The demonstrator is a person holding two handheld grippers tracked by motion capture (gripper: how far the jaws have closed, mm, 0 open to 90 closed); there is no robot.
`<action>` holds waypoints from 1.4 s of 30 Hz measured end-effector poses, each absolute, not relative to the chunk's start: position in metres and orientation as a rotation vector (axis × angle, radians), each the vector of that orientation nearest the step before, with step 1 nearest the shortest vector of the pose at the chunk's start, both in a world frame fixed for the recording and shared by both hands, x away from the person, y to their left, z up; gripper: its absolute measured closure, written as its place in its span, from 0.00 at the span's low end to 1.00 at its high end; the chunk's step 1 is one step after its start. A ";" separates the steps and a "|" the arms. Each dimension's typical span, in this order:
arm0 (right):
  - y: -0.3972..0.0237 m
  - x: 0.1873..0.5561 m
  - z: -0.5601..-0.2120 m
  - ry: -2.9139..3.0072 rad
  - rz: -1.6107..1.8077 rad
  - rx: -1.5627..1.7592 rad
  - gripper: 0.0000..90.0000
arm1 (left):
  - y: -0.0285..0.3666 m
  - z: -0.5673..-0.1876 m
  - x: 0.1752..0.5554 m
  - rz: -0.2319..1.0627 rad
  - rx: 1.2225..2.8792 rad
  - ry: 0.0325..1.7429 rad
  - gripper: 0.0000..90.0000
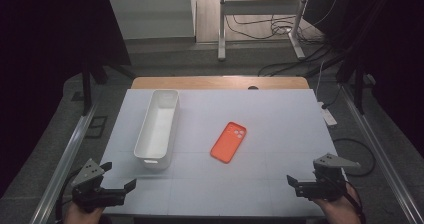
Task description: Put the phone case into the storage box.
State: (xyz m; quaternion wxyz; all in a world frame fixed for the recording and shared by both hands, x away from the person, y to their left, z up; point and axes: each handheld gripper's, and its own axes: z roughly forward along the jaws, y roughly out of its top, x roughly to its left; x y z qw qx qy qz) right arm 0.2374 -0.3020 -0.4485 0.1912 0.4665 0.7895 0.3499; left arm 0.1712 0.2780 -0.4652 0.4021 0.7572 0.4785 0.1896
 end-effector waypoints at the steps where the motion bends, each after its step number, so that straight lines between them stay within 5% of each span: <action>1: -0.302 0.238 -0.449 2.218 0.982 1.311 0.00 | 0.278 -0.465 0.171 0.480 1.917 1.208 0.00; 42: -0.281 0.263 -0.448 2.341 1.001 1.204 0.00 | 0.279 -0.466 0.172 0.463 1.917 1.204 0.00</action>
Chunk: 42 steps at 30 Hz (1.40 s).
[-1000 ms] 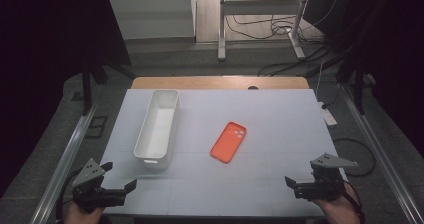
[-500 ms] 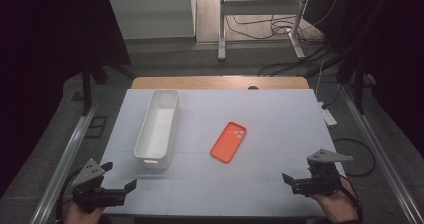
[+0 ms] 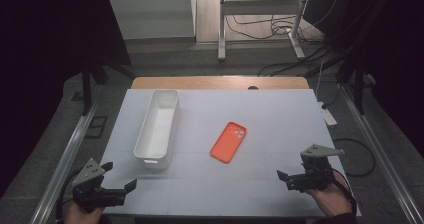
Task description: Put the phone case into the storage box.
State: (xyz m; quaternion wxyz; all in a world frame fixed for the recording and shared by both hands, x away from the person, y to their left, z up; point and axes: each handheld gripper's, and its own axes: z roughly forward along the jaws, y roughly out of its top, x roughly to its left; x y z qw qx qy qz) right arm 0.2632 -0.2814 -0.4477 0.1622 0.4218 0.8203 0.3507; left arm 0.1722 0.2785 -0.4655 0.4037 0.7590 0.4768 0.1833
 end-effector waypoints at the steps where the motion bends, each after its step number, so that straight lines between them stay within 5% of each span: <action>1: -0.280 0.264 -0.448 2.346 1.000 1.200 0.00 | 0.278 -0.466 0.172 0.462 1.918 1.205 0.00; 42: -0.245 0.303 -0.449 2.392 1.000 1.185 0.00 | 0.278 -0.466 0.172 0.461 1.927 1.194 0.00</action>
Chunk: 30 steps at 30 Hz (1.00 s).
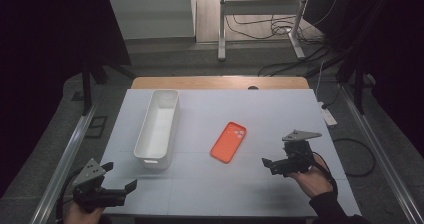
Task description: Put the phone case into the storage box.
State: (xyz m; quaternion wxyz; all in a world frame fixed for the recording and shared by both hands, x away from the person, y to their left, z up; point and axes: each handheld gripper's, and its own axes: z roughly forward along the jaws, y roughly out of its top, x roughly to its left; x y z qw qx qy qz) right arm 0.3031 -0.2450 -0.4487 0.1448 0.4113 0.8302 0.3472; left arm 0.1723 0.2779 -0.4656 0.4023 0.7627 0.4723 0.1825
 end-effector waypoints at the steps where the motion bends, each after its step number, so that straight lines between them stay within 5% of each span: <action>1: -0.244 0.304 -0.449 2.396 1.000 1.178 0.00 | 0.278 -0.466 0.172 0.461 1.928 1.193 0.00; 30: -0.213 0.333 -0.454 2.474 0.994 1.119 0.00 | 0.278 -0.466 0.172 0.460 1.932 1.188 0.00</action>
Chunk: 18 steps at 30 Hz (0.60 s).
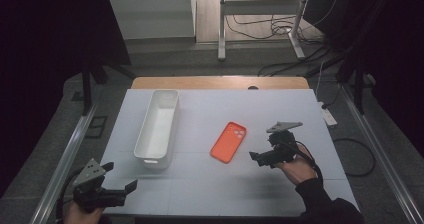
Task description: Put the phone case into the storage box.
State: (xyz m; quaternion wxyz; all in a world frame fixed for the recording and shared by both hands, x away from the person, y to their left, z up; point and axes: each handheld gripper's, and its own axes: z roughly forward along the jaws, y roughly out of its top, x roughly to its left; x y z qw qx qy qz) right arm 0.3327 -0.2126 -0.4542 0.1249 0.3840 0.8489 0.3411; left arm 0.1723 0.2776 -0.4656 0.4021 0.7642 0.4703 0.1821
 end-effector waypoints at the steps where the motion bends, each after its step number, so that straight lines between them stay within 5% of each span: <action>1: -0.210 0.336 -0.455 2.478 0.993 1.109 0.00 | 0.278 -0.466 0.172 0.461 1.931 1.188 0.00; 18: -0.190 0.353 -0.458 2.491 0.969 1.115 0.00 | 0.278 -0.466 0.172 0.457 1.930 1.187 0.00</action>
